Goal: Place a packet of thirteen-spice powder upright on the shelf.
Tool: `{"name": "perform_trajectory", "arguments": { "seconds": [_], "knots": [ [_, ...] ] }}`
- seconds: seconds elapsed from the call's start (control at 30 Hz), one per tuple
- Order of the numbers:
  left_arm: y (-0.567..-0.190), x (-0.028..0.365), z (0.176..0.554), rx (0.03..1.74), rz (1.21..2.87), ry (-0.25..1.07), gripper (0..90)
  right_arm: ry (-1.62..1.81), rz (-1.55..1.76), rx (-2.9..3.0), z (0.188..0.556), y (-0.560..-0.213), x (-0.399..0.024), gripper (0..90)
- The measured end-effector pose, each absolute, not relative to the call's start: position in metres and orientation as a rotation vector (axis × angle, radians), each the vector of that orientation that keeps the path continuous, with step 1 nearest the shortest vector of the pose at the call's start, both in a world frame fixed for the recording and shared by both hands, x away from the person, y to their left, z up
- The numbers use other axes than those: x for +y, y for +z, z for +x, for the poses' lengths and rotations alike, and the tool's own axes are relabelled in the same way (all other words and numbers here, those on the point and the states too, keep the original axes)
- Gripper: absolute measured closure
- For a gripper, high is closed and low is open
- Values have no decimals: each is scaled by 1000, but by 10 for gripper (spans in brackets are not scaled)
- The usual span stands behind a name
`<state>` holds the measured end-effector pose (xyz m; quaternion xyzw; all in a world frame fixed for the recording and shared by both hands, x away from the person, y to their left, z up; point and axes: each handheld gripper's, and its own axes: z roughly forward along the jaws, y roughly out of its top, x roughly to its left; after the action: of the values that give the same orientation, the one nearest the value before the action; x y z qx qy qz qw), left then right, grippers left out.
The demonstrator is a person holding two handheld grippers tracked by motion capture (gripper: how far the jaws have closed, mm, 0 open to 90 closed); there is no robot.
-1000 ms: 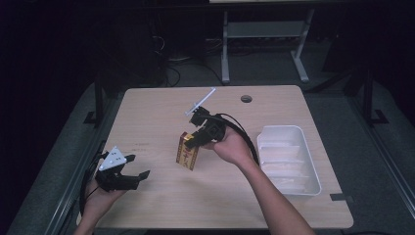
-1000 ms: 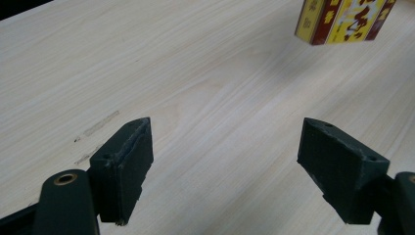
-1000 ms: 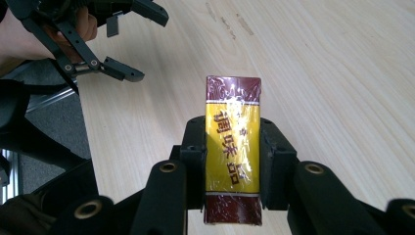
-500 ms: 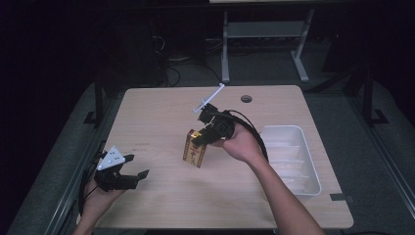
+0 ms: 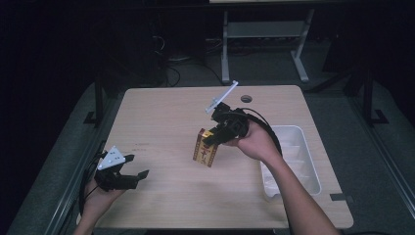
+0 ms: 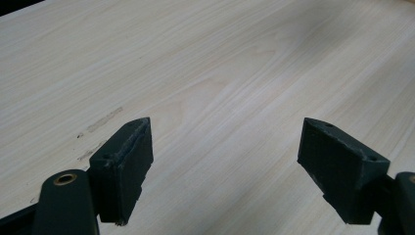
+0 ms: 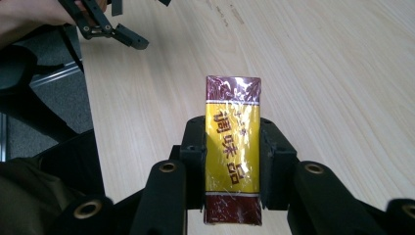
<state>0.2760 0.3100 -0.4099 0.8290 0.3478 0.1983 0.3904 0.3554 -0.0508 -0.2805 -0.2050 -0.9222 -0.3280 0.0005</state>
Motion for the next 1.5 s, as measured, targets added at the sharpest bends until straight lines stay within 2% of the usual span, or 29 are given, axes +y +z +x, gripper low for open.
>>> {"name": "perform_trajectory", "arguments": {
  "seconds": [0.77,1.5],
  "knots": [
    [-413,312,278,897,2110,487,205,-975,-629,-3000,344,-274,-114,684],
    [-417,317,280,931,2081,474,205,-897,-535,-3077,334,-280,-146,683]
  ]
}}
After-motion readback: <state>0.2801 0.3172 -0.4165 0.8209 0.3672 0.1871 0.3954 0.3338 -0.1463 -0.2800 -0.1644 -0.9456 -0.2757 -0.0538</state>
